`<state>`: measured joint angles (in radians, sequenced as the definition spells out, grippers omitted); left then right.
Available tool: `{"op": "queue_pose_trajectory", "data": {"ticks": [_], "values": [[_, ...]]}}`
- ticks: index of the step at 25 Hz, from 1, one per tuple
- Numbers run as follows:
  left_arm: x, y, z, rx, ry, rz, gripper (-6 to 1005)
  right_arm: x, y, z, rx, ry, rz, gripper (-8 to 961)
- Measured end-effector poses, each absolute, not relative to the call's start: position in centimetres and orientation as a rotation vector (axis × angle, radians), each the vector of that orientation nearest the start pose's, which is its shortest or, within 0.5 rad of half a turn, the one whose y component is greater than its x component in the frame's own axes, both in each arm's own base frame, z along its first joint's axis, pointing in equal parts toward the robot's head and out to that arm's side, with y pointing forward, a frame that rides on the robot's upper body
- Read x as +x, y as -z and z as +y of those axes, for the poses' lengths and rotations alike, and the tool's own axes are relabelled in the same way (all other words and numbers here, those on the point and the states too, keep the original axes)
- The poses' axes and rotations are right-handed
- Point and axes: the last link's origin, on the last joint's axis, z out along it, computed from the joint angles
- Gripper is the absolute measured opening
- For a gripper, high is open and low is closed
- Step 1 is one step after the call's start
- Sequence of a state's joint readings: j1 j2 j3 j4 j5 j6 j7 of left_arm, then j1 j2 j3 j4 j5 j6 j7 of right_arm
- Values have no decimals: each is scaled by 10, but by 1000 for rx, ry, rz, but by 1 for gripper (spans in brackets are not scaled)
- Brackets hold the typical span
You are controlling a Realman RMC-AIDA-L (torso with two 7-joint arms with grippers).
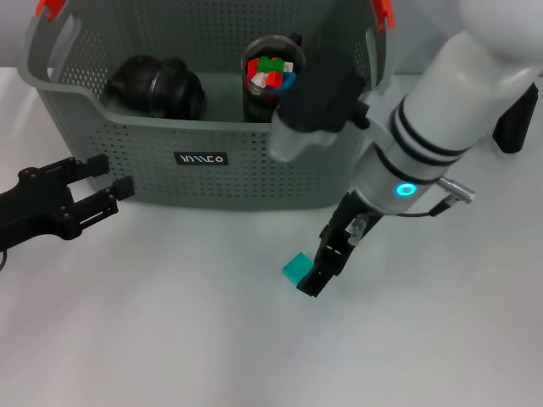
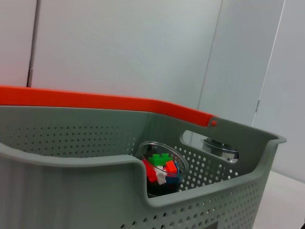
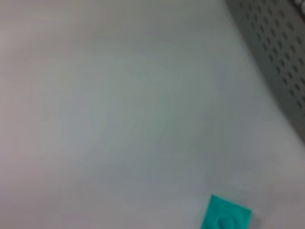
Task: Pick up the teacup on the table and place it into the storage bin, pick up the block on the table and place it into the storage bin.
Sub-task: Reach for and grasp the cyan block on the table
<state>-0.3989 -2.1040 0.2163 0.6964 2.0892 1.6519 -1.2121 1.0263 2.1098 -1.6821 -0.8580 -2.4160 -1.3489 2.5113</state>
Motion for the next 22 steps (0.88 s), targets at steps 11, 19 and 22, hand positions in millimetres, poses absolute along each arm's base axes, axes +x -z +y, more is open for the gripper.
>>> {"op": "queue_pose_trajectory", "data": {"ticks": [11, 19, 22], "values": [[-328, -47, 286, -2325, 798, -683, 565, 107, 116, 367, -2870, 712, 437, 939], [-328, -47, 285, -2325, 798, -684, 565, 110, 124, 369, -2844, 656, 553, 940], [-328, -47, 285, -2325, 798, -684, 565, 114, 125, 373, -2810, 652, 592, 940]]}}
